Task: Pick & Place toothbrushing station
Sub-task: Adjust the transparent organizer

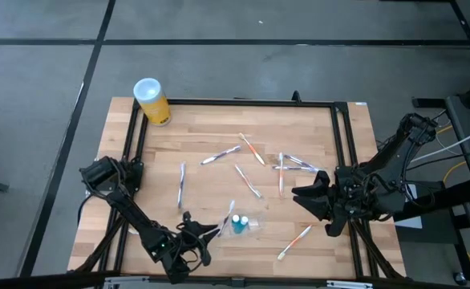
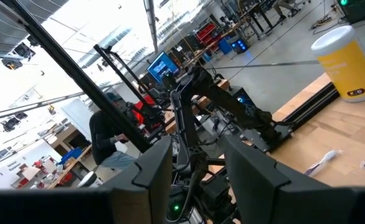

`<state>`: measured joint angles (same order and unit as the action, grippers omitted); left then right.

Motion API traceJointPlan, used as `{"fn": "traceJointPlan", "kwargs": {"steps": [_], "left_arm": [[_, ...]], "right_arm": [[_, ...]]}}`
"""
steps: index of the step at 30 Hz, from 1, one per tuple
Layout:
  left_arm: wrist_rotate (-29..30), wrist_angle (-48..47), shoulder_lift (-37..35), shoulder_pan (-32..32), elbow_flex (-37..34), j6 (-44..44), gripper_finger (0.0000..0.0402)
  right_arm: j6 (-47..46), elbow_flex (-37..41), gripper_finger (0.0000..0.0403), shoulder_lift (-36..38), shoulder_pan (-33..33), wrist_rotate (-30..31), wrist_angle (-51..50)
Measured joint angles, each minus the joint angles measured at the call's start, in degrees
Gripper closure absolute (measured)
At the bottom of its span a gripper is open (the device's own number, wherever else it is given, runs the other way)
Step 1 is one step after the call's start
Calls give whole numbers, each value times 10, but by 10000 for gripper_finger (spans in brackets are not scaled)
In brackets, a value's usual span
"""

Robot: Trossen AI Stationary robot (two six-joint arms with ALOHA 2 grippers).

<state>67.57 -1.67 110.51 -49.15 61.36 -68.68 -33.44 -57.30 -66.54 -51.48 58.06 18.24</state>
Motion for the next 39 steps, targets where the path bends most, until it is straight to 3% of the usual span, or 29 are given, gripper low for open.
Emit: {"fn": "traceJointPlan", "kwargs": {"steps": [5, 10, 27, 34, 39], "left_arm": [[-71, 4, -17, -6, 0, -10, 338], [-74, 7, -36, -25, 0, -10, 342], [-210, -33, -16, -6, 0, -36, 355], [-212, -46, -13, 12, 0, -44, 357], [-189, -96, -13, 30, 0, -99, 364]], "right_arm": [[0, 0, 254, 0, 1, 0, 1], [9, 0, 254, 0, 1, 0, 2], [41, 0, 254, 1, 1, 11, 24], [43, 0, 254, 1, 1, 11, 24], [43, 0, 254, 1, 1, 10, 24]]}}
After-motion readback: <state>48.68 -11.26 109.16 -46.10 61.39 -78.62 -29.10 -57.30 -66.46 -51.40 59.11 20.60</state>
